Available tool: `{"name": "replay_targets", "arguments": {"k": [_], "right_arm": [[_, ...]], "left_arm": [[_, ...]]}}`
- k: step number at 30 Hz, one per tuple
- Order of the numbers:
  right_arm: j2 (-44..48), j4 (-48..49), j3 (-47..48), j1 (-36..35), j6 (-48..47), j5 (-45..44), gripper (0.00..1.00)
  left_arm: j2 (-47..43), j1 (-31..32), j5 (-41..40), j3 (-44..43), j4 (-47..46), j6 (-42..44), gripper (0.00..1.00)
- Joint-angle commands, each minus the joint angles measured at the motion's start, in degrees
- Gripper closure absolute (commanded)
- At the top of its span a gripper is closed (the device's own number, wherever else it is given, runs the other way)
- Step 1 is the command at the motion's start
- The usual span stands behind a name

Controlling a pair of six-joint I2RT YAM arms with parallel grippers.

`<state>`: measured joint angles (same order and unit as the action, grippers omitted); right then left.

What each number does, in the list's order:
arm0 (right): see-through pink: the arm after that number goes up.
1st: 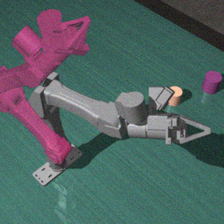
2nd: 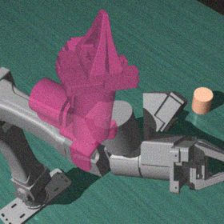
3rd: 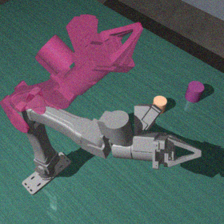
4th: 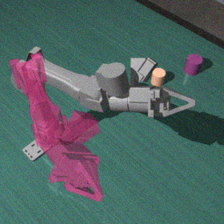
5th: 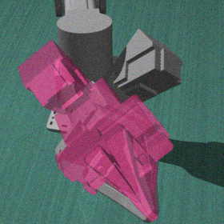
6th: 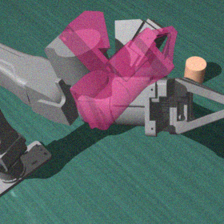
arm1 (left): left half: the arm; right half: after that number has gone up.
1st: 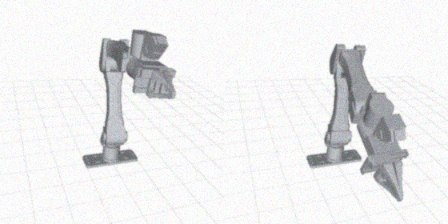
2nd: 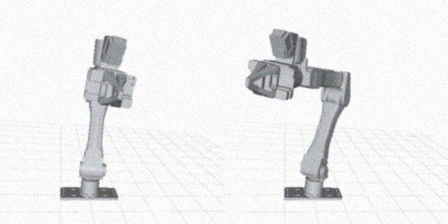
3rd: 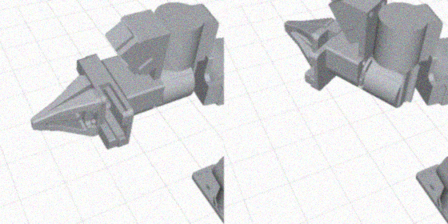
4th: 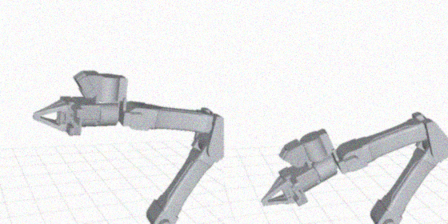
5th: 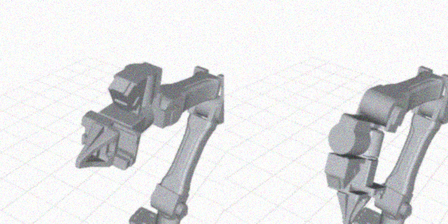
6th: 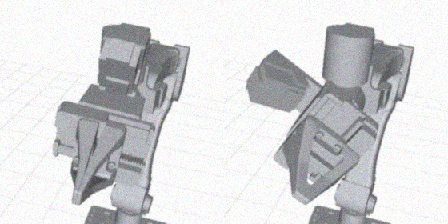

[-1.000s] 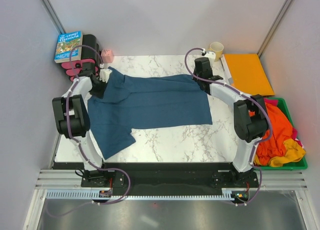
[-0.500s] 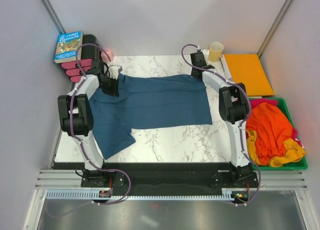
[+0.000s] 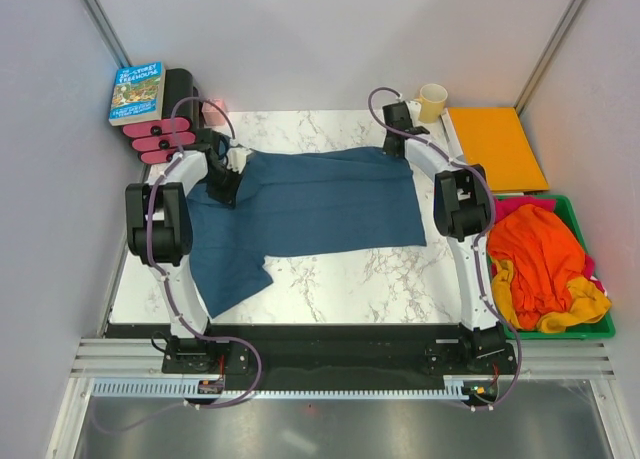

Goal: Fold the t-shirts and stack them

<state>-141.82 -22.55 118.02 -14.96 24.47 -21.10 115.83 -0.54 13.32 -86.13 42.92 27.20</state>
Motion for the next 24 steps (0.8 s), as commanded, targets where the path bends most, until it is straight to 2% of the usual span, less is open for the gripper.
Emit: {"name": "replay_targets", "arguments": {"k": [1,9,12,14,16,17,18,21,24], "right_arm": [[-2.9,-4.1,4.1,3.0,4.5,1.6,0.96],[-3.7,-3.8,4.2,5.8,6.0,3.3,0.94],[0.1,2.6,-0.1,5.6,4.4,5.7,0.92],[4.3,11.4,-7.9,4.9,3.8,6.0,0.89],[11.5,19.5,-15.8,4.1,3.4,5.3,0.79],[13.8,20.9,-17.3,3.0,2.4,4.8,0.72],[17.3,21.2,-18.7,2.4,1.6,4.4,0.6],[24.7,20.9,-23.0,-1.0,-1.1,2.9,0.43],[32.4,22.1,-31.9,-4.7,-1.4,1.9,0.38]], "left_arm": [[1.3,-0.1,-4.3,1.7,1.9,4.2,0.84],[2.9,-0.1,-6.3,3.9,1.1,4.4,0.85],[2.1,-0.2,-5.8,3.7,-1.0,3.4,0.85],[-0.2,-0.1,-5.2,4.0,-2.7,2.4,0.83],[-3.1,-0.1,-3.4,4.7,-6.1,0.4,0.79],[-6.5,-0.2,-3.1,5.9,-7.2,-0.3,0.76],[-8.1,-0.3,-2.2,6.4,-9.4,-1.8,0.74],[-15.0,-0.6,-0.7,9.3,-12.0,-3.8,0.69],[-21.5,-1.0,-0.8,13.4,-12.8,-5.1,0.61]]}}
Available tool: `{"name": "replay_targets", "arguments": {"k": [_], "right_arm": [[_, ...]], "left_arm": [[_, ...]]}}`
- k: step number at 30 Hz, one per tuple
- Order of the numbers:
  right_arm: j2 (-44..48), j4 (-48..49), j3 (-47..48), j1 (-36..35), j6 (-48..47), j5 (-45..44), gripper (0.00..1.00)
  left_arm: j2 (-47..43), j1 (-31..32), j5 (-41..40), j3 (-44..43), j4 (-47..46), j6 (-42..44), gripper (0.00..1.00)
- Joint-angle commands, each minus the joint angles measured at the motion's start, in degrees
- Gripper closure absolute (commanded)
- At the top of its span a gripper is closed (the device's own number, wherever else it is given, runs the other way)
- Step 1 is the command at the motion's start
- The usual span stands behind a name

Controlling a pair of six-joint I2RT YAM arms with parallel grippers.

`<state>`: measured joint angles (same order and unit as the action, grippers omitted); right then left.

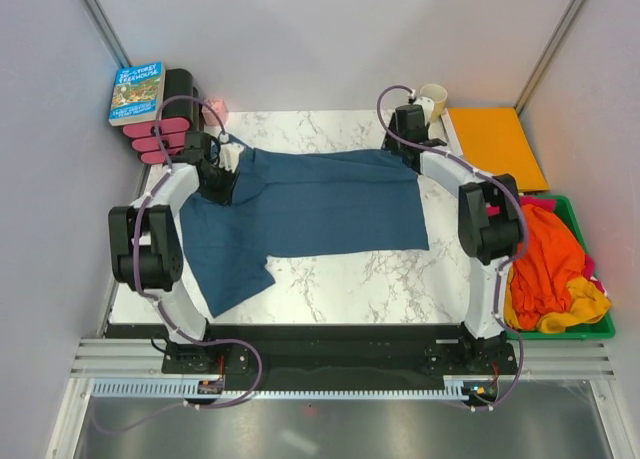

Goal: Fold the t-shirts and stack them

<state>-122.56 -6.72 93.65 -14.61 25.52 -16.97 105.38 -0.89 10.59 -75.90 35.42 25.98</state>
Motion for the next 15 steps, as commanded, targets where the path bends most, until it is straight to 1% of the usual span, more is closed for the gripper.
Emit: {"name": "replay_targets", "arguments": {"k": [1,2,3,6,7,9,11,15], "right_arm": [[14.9,6.3,-10.1,-6.0,-2.3,-2.4,0.38],[17.7,7.8,-12.5,-7.9,-2.1,-2.0,0.38],[18.8,8.9,-17.0,-8.8,-1.6,-1.4,0.37],[21.0,8.9,-23.2,-13.1,-0.8,-0.3,0.38],[21.4,8.9,-24.6,-15.2,-0.3,-0.5,0.38],[22.1,9.5,-28.3,-17.3,-0.1,-0.9,0.39],[22.5,9.5,-31.3,-20.1,0.0,-3.2,0.39],[22.9,11.5,-35.7,-22.8,0.1,-5.0,0.39]], "left_arm": [[-12.6,-1.0,1.8,4.4,-5.7,-4.2,0.59],[-13.8,-1.4,1.9,6.7,-5.9,-4.4,0.57],[-16.8,-1.9,2.8,7.9,-6.1,-4.4,0.55],[-21.0,-4.4,4.4,11.7,-5.2,-3.7,0.55],[-23.4,-4.6,5.1,12.3,-2.7,-3.0,0.55],[-25.6,-4.7,7.5,13.7,0.5,0.0,0.55],[-28.4,-4.7,9.3,14.2,5.8,2.0,0.56],[-30.9,-4.8,10.7,13.5,13.8,1.5,0.55]]}}
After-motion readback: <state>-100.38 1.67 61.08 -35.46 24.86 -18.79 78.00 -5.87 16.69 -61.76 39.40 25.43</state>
